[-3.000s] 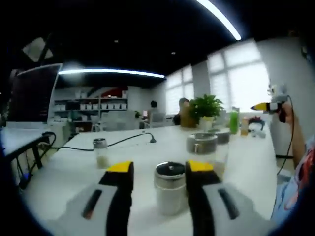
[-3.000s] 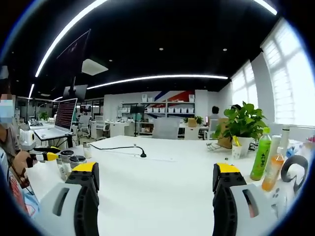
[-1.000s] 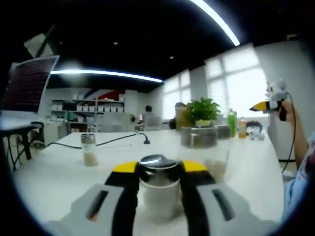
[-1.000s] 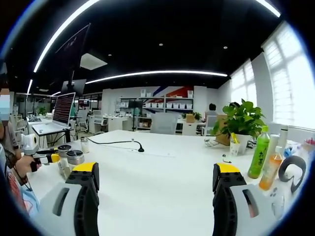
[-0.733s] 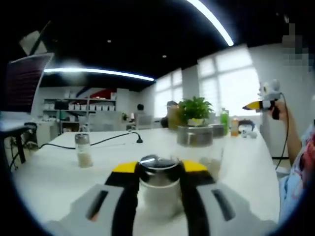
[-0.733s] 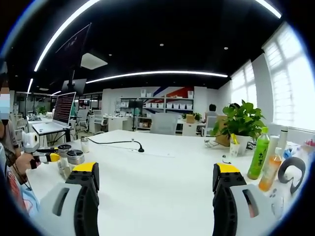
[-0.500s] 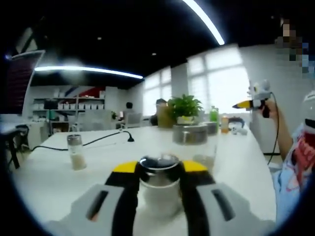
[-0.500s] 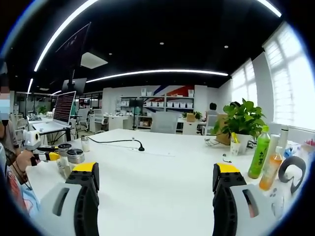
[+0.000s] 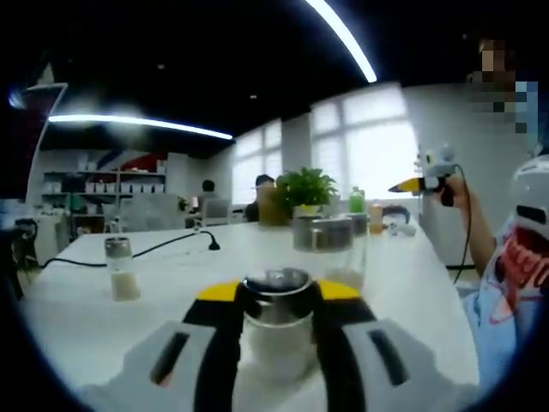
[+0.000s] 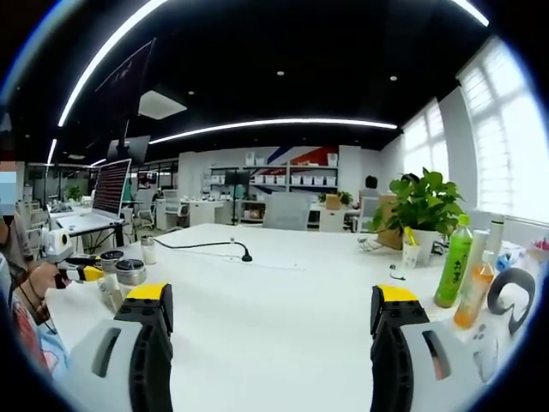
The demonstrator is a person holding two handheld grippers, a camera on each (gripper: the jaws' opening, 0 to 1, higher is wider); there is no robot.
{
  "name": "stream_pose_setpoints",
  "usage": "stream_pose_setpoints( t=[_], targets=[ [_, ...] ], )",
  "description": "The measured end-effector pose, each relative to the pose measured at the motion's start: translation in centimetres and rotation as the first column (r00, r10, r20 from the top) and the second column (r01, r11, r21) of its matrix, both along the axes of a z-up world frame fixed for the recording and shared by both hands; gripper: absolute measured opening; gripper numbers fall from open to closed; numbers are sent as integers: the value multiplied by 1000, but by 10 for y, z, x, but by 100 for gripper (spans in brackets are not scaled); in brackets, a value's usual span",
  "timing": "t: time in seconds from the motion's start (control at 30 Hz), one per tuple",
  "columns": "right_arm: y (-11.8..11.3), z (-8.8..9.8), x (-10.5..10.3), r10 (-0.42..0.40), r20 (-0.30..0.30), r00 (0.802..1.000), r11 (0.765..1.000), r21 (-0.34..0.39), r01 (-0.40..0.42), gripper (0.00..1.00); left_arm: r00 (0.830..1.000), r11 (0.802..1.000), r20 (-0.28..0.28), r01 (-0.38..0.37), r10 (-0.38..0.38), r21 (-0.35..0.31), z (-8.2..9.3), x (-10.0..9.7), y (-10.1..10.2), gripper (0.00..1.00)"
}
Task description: Rotate the seasoning bottle until the label or dispensing opening points toward the visible target arrow and the bottle remains upright within the marked orientation range
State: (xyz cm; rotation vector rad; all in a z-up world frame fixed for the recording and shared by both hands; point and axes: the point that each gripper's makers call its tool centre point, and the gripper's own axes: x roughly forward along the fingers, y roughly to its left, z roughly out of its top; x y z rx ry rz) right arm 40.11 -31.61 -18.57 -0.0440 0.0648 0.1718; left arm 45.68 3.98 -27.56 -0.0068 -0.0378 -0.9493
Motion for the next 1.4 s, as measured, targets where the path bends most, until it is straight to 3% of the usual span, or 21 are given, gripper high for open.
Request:
stream_pose_setpoints(
  t=[0.6,1.03,1.4],
  targets=[
    [1,-1,-1,-4,0,1000,1000,1,4,99,993,993,-29,115,-114,16,0,1,-4,33],
    [-1,0,-1,-5,0,1000,1000,-2,5,99,973,972,-57,228,-225,63,-1,0,-5,33],
    [-2,3,-3,-7,9,1000,1000,-8,8,99,948,947,-65,315,-311,63,-2,-1,-6,33]
  ],
)
